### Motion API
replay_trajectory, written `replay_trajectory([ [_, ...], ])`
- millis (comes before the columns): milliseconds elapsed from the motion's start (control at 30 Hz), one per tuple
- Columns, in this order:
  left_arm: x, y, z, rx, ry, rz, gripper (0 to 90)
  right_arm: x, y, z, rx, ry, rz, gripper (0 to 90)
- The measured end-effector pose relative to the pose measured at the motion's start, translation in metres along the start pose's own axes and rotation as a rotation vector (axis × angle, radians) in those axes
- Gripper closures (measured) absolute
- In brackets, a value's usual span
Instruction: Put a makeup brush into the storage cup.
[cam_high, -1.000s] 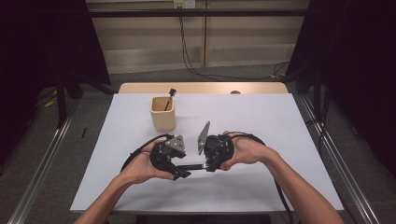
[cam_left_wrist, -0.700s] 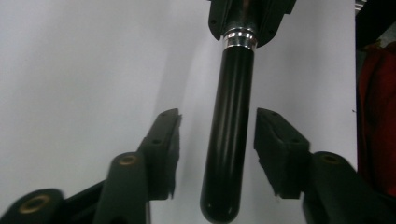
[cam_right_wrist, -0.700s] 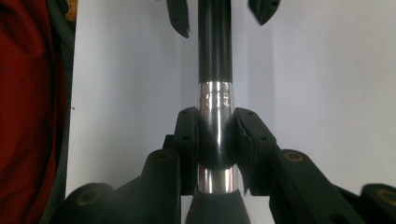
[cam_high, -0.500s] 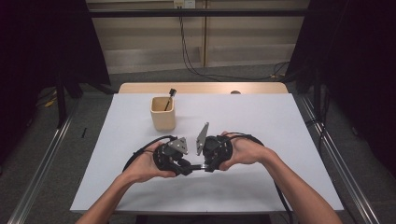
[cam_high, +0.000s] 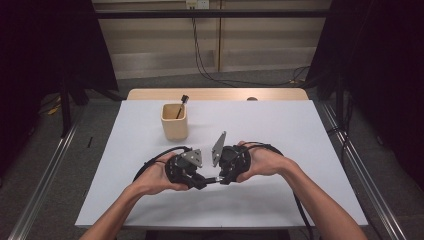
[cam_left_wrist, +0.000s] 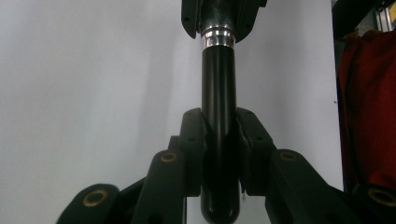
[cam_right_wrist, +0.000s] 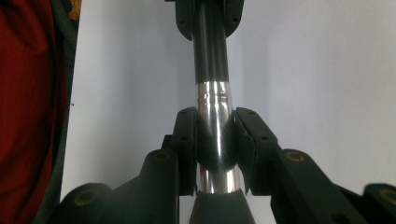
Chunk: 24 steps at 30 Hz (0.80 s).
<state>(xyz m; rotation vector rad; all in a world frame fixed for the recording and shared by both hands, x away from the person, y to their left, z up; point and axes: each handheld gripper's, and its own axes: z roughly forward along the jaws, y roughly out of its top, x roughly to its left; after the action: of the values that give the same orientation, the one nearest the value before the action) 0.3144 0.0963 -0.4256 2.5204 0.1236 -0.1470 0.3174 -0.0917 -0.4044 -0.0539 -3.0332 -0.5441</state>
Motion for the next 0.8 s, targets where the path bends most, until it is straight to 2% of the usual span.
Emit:
replay_trajectory([
  [67, -0.001, 0.000, 0.000, -0.002, 0.001, 0.004, 74.8, 0.000, 0.000, 0.000, -0.005, 0.004, -0.008, 69.7],
  [100, -0.001, 0.000, 0.000, 0.000, 0.002, 0.004, 74.8, -0.001, 0.000, 0.001, -0.020, -0.003, -0.018, 66.2],
  [133, -0.001, -0.001, 0.000, -0.002, 0.002, 0.001, 74.8, 0.000, 0.000, -0.001, -0.024, -0.003, 0.004, 63.7],
  [200, -0.001, -0.001, 0.000, 0.004, -0.007, 0.005, 74.8, -0.001, 0.000, -0.002, -0.038, -0.009, 0.009, 60.1],
  [233, -0.002, -0.001, 0.000, -0.006, 0.004, 0.002, 74.8, -0.001, -0.001, -0.003, -0.042, -0.011, 0.021, 56.8],
  [367, 0.000, -0.001, -0.002, -0.019, 0.003, -0.008, 74.8, -0.004, -0.005, -0.006, -0.076, -0.022, 0.027, 44.8],
  [467, 0.000, -0.003, -0.005, -0.043, 0.007, -0.015, 74.7, -0.003, -0.010, -0.010, -0.113, -0.016, 0.056, 38.3],
  [600, -0.002, -0.008, -0.007, -0.041, -0.006, -0.028, 74.7, -0.003, -0.018, -0.012, -0.163, -0.050, 0.099, 28.5],
  [733, -0.004, -0.011, -0.012, -0.073, -0.007, -0.035, 74.7, -0.002, -0.025, -0.017, -0.213, -0.084, 0.122, 20.2],
  [800, -0.005, -0.013, -0.013, -0.089, 0.013, -0.052, 74.7, -0.002, -0.029, -0.019, -0.229, -0.098, 0.139, 19.2],
])
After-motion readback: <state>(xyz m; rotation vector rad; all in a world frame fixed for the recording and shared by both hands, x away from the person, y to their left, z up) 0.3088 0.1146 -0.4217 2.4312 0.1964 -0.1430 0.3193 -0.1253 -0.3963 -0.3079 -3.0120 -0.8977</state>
